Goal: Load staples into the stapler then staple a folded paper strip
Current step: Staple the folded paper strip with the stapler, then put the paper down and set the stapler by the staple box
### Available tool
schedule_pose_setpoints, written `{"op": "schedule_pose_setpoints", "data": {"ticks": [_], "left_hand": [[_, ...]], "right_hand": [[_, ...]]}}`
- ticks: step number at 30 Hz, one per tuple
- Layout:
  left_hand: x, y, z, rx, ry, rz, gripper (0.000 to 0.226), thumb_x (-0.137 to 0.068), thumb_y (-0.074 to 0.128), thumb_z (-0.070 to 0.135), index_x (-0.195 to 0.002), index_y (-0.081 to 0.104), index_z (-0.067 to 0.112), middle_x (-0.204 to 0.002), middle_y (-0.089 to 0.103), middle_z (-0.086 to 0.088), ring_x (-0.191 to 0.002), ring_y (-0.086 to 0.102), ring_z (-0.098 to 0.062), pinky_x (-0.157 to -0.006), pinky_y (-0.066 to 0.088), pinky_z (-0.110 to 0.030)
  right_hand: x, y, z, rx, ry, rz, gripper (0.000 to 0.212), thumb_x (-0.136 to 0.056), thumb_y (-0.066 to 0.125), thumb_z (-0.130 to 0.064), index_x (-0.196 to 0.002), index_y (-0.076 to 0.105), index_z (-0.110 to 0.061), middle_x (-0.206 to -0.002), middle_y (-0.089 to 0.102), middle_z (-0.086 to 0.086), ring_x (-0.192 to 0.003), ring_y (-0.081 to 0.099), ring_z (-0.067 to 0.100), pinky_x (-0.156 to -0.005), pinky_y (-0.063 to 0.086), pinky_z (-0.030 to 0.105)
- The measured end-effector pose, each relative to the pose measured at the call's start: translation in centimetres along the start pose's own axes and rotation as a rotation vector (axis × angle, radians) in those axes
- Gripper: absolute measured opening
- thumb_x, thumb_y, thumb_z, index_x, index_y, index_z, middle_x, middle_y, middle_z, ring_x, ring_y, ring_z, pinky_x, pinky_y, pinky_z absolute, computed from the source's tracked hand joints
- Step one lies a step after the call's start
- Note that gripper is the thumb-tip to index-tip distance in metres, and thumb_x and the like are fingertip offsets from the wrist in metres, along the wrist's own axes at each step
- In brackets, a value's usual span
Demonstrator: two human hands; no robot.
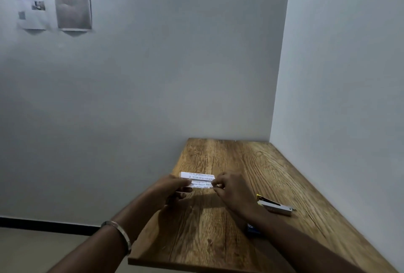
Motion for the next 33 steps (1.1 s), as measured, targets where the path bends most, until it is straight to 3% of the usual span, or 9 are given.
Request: {"op": "schedule_pose_setpoints", "data": {"ticks": [5,13,16,21,23,27,30,33], "left_hand": [[-0.8,-1.1,0.4,-0.224,0.037,0.083,0.020,-0.091,0.069,0.022,-0.096,0.073,0.003,-0.083,0.072,-0.007,-0.057,0.059,-0.012,-0.050,0.045,-0.021],[-2.5,-1.6,1.6,-0.718,0.230,0.307,0.023,-0.088,0.070,0.035,-0.092,0.076,0.013,-0.080,0.071,0.002,-0.070,0.064,-0.008,-0.054,0.043,-0.020],[-2.6,-1.4,1.7,-0.863,0.281,0.375,0.029,-0.085,0.072,0.041,-0.096,0.073,0.014,-0.088,0.071,0.000,-0.079,0.065,-0.012,-0.057,0.041,-0.023],[-2.2,-0.8,1.5,-0.914,0.440,0.446,0.040,-0.084,0.072,0.042,-0.112,0.055,0.020,-0.113,0.057,0.003,-0.101,0.055,-0.016,-0.078,0.043,-0.027],[-1.7,-0.3,1.8,-0.954,0.531,0.442,0.026,-0.086,0.070,0.040,-0.102,0.057,0.024,-0.107,0.054,0.005,-0.095,0.051,-0.012,-0.076,0.042,-0.026],[-1.3,0.5,2.3,-1.054,0.638,0.401,0.015,-0.092,0.064,0.033,-0.096,0.070,0.020,-0.102,0.064,0.004,-0.089,0.057,-0.010,-0.075,0.050,-0.025],[-1.4,0.7,2.3,-1.110,0.663,0.377,0.020,-0.096,0.057,0.032,-0.102,0.073,0.021,-0.104,0.068,0.004,-0.090,0.062,-0.011,-0.078,0.053,-0.027],[-2.1,1.0,2.4,-1.260,0.686,0.403,0.027,-0.100,0.048,0.034,-0.102,0.072,0.023,-0.101,0.071,0.004,-0.088,0.064,-0.013,-0.080,0.047,-0.027]], "right_hand": [[-0.7,1.1,-0.3,-0.010,0.019,-0.020,0.019,-0.089,0.070,-0.013,-0.107,0.076,-0.009,-0.107,0.067,0.003,-0.093,0.061,0.010,-0.081,0.053,0.020],[-1.0,2.7,0.3,0.027,0.043,-0.032,0.015,-0.091,0.068,-0.017,-0.103,0.076,-0.012,-0.106,0.063,-0.001,-0.094,0.059,0.008,-0.079,0.052,0.019],[-1.0,3.3,0.7,0.042,0.049,-0.057,0.014,-0.092,0.067,-0.018,-0.100,0.077,-0.012,-0.106,0.064,0.000,-0.093,0.060,0.009,-0.078,0.050,0.018],[-1.0,3.9,1.2,0.057,0.056,-0.065,0.015,-0.092,0.065,-0.019,-0.097,0.077,-0.013,-0.102,0.067,0.000,-0.091,0.060,0.009,-0.072,0.045,0.015],[-1.0,4.1,1.2,0.066,0.037,-0.069,0.016,-0.092,0.064,-0.019,-0.098,0.078,-0.013,-0.101,0.069,-0.001,-0.088,0.061,0.007,-0.064,0.039,0.009],[-1.0,4.5,1.5,0.084,0.013,-0.085,0.019,-0.093,0.061,-0.022,-0.102,0.077,-0.016,-0.103,0.068,-0.002,-0.090,0.062,0.007,-0.067,0.039,0.010],[-1.2,4.9,1.6,0.154,-0.018,-0.129,0.025,-0.095,0.054,-0.025,-0.099,0.076,-0.015,-0.101,0.064,-0.002,-0.087,0.059,0.010,-0.069,0.047,0.021],[-1.9,5.4,1.9,0.273,-0.047,-0.175,0.031,-0.096,0.044,-0.030,-0.097,0.072,-0.016,-0.102,0.061,0.000,-0.091,0.056,0.015,-0.067,0.042,0.029]]}}
Point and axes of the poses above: each hand's wrist, its own x-axis away from the middle knuckle, its own y-axis out of the palm, z = x × y, the point moved 8 cm from there along -x, towards the middle knuckle
